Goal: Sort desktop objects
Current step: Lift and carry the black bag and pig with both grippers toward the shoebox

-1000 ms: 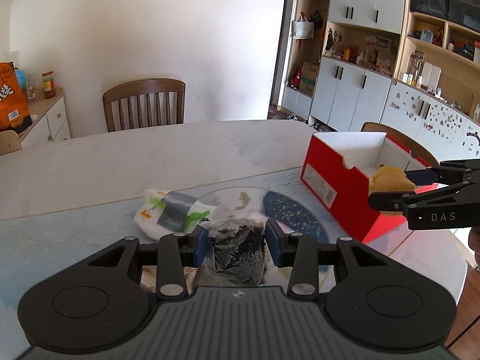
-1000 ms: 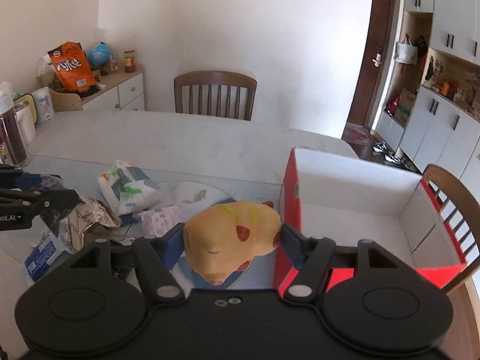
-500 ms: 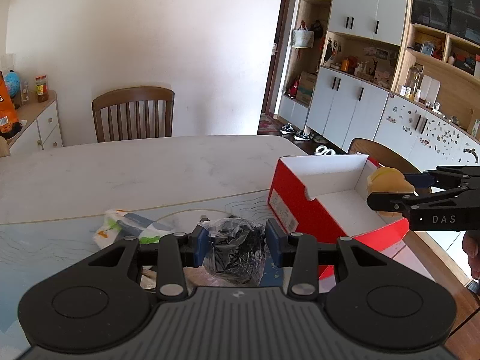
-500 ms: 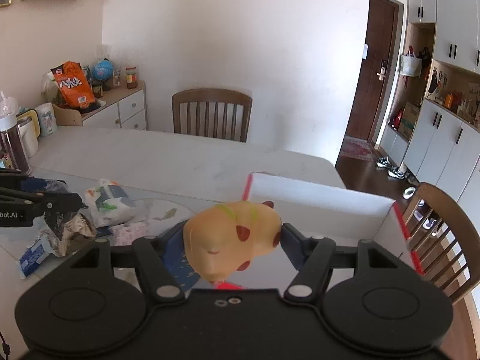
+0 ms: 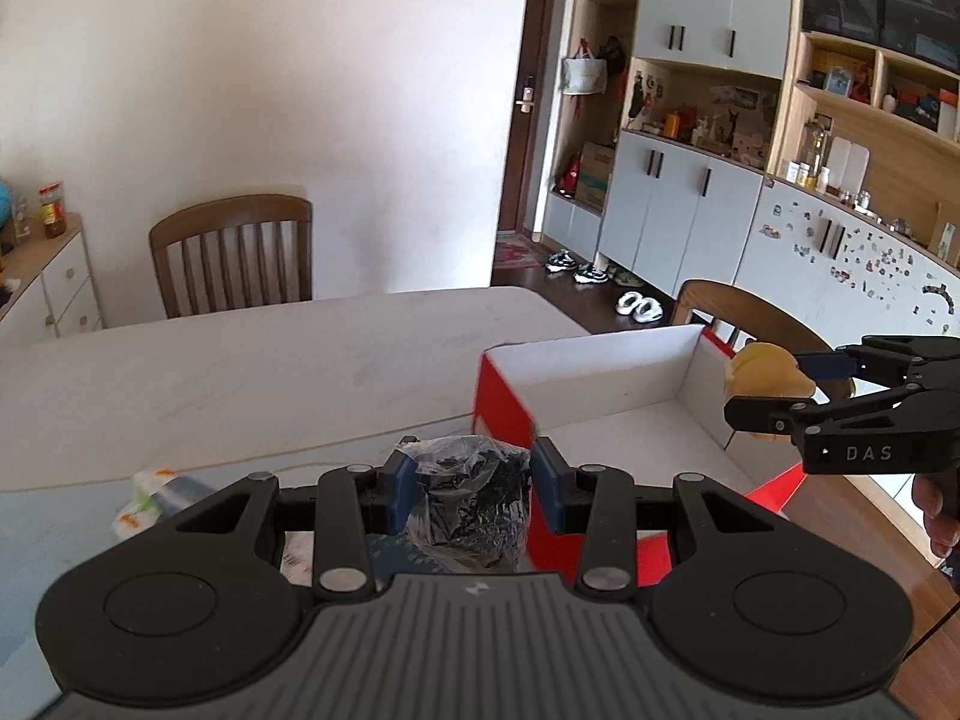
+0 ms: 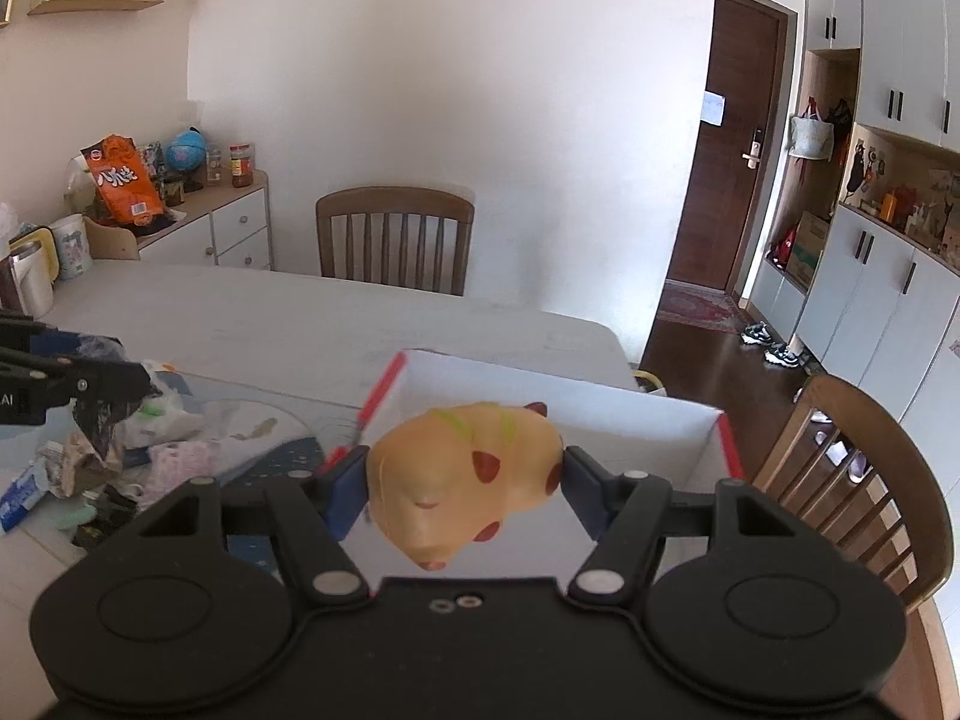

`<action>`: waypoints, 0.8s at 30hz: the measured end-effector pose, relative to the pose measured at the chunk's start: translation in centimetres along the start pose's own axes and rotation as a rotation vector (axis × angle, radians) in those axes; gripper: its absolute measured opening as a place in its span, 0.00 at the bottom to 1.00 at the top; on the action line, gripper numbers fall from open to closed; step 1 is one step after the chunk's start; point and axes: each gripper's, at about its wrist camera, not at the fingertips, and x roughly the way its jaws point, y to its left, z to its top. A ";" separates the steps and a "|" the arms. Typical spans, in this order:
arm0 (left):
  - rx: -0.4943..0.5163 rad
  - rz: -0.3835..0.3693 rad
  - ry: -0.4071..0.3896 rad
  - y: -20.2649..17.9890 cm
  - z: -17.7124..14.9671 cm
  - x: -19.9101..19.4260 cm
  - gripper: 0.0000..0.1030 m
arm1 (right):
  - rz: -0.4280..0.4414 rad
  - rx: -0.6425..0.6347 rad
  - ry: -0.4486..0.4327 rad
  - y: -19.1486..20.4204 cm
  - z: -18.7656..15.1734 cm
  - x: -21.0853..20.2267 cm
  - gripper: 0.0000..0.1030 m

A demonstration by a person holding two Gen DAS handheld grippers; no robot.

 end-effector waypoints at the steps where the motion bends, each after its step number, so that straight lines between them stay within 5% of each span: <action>1: 0.003 -0.005 0.002 -0.4 0.3 0.3 0.38 | -0.002 0.000 0.001 -0.4 0.0 0.1 0.66; 11: 0.091 -0.062 0.016 -4.8 2.7 4.2 0.38 | -0.014 -0.011 0.007 -3.3 -0.5 1.5 0.66; 24: 0.180 -0.142 0.121 -8.8 3.9 12.1 0.38 | 0.004 -0.052 0.124 -6.4 -1.7 5.5 0.65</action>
